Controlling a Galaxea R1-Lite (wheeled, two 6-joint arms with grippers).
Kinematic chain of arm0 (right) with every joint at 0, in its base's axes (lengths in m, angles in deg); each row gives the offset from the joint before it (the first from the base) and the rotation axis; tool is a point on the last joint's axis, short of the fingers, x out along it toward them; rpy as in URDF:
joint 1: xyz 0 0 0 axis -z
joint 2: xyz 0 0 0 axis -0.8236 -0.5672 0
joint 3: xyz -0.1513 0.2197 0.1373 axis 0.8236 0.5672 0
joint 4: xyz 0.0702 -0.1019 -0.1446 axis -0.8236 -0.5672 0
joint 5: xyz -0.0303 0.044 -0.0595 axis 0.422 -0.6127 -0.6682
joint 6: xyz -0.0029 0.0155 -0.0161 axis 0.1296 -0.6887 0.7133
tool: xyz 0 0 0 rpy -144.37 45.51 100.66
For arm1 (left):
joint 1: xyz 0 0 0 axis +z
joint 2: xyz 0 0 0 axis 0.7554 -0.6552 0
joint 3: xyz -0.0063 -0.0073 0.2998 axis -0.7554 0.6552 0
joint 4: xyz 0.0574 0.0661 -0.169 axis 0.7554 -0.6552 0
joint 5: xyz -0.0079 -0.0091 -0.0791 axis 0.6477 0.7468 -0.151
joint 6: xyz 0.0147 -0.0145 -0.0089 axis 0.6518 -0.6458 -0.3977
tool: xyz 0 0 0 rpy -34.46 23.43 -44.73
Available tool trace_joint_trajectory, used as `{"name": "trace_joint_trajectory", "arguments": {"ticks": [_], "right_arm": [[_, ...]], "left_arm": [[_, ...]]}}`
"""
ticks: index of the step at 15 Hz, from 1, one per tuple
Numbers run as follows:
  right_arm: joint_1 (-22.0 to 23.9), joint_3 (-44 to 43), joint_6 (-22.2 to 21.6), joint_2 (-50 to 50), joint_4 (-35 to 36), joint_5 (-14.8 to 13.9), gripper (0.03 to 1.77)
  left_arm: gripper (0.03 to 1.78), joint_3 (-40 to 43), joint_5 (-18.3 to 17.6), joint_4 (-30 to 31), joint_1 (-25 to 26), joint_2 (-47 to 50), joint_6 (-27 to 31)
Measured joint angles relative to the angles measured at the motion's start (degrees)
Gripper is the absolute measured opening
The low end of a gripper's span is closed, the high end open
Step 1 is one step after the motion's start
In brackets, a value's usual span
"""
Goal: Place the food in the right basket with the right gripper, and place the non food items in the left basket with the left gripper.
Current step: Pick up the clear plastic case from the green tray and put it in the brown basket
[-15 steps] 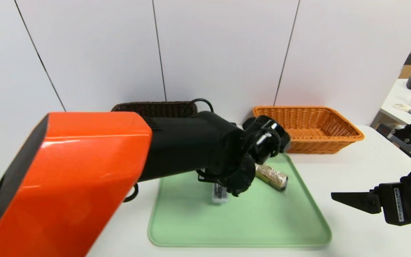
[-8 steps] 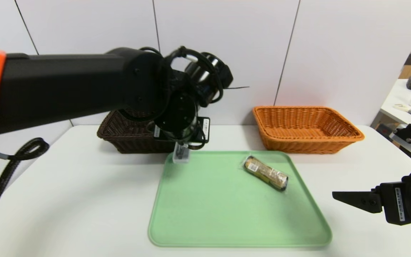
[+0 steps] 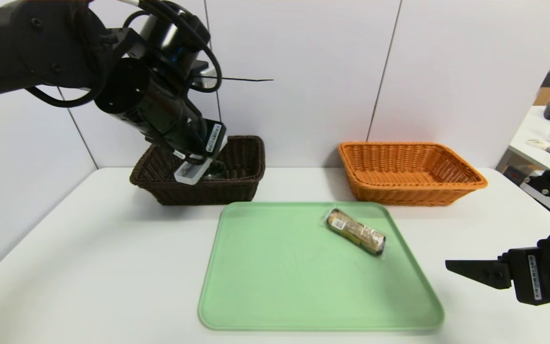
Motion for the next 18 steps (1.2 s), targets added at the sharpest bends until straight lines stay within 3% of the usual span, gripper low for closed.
{"name": "trace_joint_trajectory", "arguments": {"ticks": [5, 7, 11, 13, 18], "right_arm": [[-0.01, 0.52, -0.02, 0.6, -0.04, -0.4, 1.7], [-0.01, 0.69, -0.02, 0.68, -0.15, -0.4, 1.7], [-0.01, 1.05, -0.02, 0.71, -0.06, -0.96, 1.7], [-0.01, 1.44, 0.0, 0.71, 0.05, -1.04, 1.7], [-0.01, 1.9, 0.0, 0.63, 0.05, -1.44, 1.7]], "left_arm": [[0.55, 2.26, -10.58, 1.01, 8.2, 1.9, 19.81], [0.55, 4.52, -14.49, 4.66, 11.35, 2.04, 27.39], [0.55, 10.75, -20.11, 17.23, 15.68, 1.35, 36.11], [0.55, 11.91, -23.76, 19.48, 17.66, 0.41, 40.84], [0.55, 11.9, -24.38, 21.92, 19.18, -2.73, 45.92]]}}
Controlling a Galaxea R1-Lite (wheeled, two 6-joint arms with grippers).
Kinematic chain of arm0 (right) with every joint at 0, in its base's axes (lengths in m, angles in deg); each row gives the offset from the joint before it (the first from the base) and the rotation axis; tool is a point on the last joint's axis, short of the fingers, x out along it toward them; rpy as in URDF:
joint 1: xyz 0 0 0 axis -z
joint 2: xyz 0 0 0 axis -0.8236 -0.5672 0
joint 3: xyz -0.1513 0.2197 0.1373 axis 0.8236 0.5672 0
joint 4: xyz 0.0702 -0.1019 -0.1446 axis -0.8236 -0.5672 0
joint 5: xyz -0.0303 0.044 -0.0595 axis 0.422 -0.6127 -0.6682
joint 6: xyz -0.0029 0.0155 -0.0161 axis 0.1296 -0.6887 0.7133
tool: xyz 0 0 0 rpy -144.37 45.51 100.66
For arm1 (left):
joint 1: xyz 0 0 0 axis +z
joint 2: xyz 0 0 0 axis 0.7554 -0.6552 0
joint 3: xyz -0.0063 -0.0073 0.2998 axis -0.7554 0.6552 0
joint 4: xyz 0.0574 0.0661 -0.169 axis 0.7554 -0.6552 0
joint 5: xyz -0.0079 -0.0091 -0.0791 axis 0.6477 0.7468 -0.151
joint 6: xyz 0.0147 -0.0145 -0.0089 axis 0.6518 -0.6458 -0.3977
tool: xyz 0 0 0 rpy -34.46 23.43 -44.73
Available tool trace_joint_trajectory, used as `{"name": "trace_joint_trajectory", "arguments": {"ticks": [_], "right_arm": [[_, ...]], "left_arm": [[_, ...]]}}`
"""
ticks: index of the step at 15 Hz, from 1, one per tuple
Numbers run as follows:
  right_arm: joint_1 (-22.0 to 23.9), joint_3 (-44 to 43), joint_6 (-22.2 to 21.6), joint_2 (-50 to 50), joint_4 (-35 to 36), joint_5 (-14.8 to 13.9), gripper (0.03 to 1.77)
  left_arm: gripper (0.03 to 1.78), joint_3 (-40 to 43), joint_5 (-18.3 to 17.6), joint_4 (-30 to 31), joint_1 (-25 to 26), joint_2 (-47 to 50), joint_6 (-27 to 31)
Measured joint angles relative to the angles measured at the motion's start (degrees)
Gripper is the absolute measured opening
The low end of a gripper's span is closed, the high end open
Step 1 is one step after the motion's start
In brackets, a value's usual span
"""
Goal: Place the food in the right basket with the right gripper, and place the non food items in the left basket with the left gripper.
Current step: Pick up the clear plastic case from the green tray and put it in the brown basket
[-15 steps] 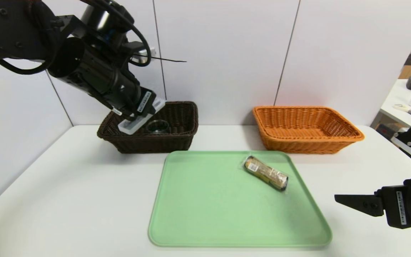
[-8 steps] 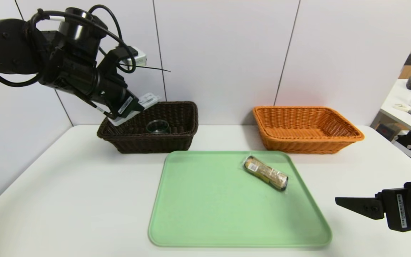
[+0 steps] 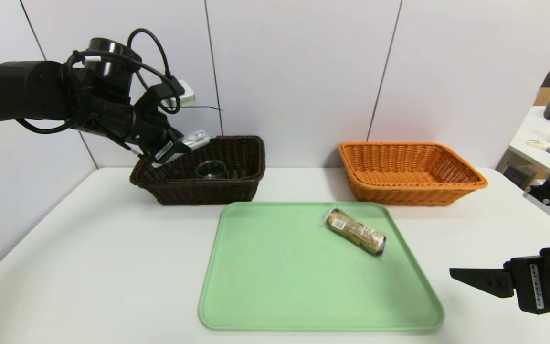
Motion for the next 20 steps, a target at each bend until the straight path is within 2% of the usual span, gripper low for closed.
{"name": "trace_joint_trajectory", "arguments": {"ticks": [4, 8, 12, 15, 20], "right_arm": [[-0.02, 0.44, 0.09, -0.15, 0.02, -0.33, 1.7], [-0.1, 0.74, 0.09, -0.33, 0.04, -0.37, 1.7], [-0.02, 0.88, 0.06, -0.23, -0.09, -0.44, 1.7], [-0.02, 0.89, 0.09, -0.2, -0.05, -0.44, 1.7], [-0.02, 0.85, 0.06, -0.2, 0.02, -0.45, 1.7]], "left_arm": [[0.55, -0.24, 2.94, 1.67, 0.8, -1.89, 2.52], [0.55, -0.84, 3.16, 3.11, 1.08, -3.77, 4.74], [0.55, -2.89, 3.13, 2.86, 1.11, -6.12, 4.57], [0.93, -3.85, 3.11, 2.76, 1.11, -7.16, 4.46], [1.3, -4.62, 3.11, 2.61, 1.11, -7.39, 3.72]]}}
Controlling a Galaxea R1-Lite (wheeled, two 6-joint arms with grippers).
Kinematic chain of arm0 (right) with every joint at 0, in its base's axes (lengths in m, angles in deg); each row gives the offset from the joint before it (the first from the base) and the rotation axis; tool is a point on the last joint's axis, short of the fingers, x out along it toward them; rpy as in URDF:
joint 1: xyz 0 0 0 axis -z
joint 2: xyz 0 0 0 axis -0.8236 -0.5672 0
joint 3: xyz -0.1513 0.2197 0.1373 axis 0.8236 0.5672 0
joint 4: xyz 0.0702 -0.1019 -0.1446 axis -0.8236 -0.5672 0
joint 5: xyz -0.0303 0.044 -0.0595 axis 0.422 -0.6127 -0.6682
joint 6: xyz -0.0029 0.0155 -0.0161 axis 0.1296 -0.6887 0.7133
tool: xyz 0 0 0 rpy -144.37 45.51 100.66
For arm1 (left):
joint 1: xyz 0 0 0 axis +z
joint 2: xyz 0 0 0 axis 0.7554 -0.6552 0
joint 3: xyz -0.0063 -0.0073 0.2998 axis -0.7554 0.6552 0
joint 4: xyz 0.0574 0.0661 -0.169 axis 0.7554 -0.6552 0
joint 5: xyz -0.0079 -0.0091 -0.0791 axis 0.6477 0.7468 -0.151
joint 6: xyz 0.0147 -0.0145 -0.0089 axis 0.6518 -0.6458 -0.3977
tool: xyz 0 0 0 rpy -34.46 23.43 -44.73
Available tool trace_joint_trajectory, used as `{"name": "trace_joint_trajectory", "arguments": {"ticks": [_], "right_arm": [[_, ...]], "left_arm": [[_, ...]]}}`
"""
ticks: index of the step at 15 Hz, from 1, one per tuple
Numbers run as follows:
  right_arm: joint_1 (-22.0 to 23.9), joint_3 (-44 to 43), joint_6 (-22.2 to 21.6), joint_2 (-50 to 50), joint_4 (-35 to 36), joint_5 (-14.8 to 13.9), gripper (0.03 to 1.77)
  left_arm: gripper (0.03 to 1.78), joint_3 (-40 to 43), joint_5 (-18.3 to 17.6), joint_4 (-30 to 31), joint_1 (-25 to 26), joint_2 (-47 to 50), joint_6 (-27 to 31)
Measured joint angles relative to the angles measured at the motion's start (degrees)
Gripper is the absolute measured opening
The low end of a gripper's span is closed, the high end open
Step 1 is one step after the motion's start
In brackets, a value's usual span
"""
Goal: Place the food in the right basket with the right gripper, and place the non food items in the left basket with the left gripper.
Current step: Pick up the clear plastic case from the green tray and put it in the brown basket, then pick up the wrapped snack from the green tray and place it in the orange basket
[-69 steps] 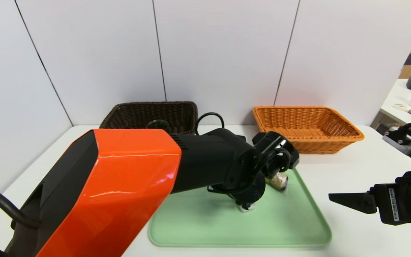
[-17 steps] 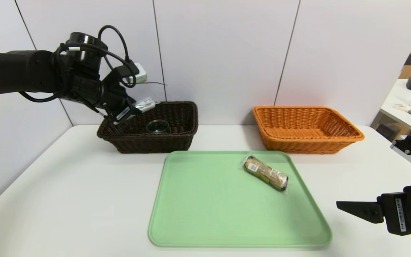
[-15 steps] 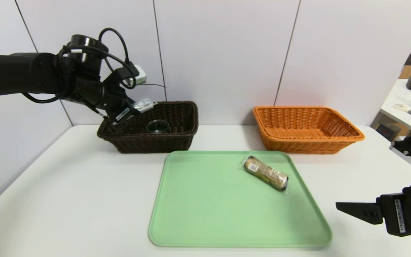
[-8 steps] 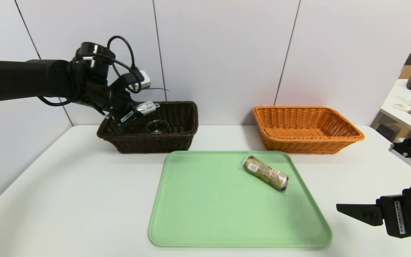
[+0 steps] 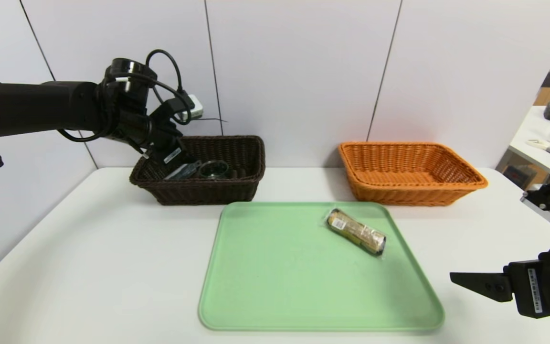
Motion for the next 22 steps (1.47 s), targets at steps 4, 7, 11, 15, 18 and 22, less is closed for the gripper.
{"name": "trace_joint_trajectory", "arguments": {"ticks": [4, 7, 11, 15, 18, 22], "right_arm": [[0.0, -0.3, -0.06, 0.16, 0.15, 0.06, 1.7], [-0.13, -1.05, 0.13, 0.41, 0.76, 0.17, 1.7], [-0.83, -4.71, 0.72, 0.24, 0.83, 0.15, 1.7], [-3.69, -8.94, 1.16, -3.23, 0.83, -0.07, 1.7], [-7.3, -12.48, 1.38, -8.22, 1.52, -1.89, 1.7], [-10.41, -16.65, 3.08, -15.1, 4.17, -2.41, 1.7]], "left_arm": [[1.46, -0.48, -0.16, -0.6, -0.26, 3.18, -4.79], [1.54, 1.29, -0.55, -6.19, -2.32, 8.66, -12.96], [1.61, 13.45, -1.68, -9.4, -5.16, 17.51, -23.08], [1.64, 28.99, -2.8, -6.97, -8.57, 26.82, -32.67], [1.66, 36.94, -2.69, -2.54, -12.65, 31.56, -41.02], [1.67, 40.38, -2.73, -1.82, -16.43, 34.13, -47.13]]}}
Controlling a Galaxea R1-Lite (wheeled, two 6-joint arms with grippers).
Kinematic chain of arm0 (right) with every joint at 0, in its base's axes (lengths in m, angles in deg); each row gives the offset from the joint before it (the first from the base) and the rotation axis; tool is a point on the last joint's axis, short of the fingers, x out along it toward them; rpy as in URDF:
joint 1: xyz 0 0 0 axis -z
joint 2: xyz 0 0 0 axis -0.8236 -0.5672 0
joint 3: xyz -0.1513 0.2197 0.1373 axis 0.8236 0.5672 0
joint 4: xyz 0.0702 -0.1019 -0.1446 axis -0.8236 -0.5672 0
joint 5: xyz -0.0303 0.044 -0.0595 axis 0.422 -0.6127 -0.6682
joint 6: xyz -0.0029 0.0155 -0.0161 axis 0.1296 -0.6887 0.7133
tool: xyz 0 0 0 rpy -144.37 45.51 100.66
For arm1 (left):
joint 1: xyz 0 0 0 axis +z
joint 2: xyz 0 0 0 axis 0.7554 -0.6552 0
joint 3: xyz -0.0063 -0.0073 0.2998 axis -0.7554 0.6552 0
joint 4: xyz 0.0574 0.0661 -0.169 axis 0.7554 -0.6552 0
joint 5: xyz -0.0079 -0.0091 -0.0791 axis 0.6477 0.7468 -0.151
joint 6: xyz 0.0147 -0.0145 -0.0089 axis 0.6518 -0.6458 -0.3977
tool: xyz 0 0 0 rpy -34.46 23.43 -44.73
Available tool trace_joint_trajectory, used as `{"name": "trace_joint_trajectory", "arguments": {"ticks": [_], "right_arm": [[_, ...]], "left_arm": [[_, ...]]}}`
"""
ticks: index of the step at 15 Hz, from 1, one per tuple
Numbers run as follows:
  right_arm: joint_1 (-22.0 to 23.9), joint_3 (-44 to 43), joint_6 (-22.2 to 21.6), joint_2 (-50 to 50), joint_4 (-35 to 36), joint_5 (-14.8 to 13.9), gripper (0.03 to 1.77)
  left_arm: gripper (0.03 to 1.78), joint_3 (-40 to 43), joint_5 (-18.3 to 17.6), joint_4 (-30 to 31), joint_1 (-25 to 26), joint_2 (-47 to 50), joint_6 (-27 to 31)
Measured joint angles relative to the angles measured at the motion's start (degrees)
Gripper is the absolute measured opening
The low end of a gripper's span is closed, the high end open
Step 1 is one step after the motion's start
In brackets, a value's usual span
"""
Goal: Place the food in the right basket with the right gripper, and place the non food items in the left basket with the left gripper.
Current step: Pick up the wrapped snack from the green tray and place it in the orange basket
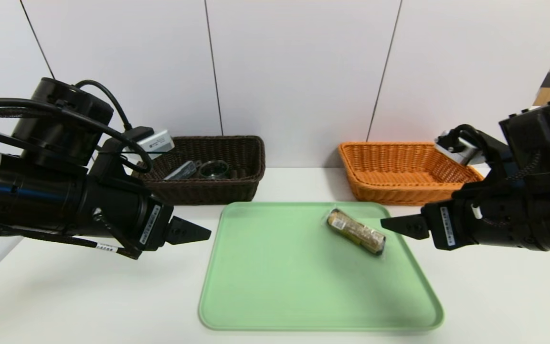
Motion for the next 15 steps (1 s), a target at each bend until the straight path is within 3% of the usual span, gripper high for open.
{"name": "trace_joint_trajectory", "arguments": {"ticks": [4, 9, 15], "right_arm": [[-0.72, -6.89, 3.97, -6.34, -3.61, -0.11, 1.7], [-1.16, -17.16, 4.46, -14.01, -13.86, -2.49, 1.7], [-1.94, -21.86, 4.55, -23.87, -14.29, -2.93, 1.7]], "left_arm": [[1.69, 1.9, -0.11, 0.0, -0.99, 0.39, -1.54], [1.69, 3.69, -0.27, 0.35, -1.54, 0.6, -1.45], [1.69, 3.95, -0.22, 0.35, -1.93, 0.74, -1.45]]}}
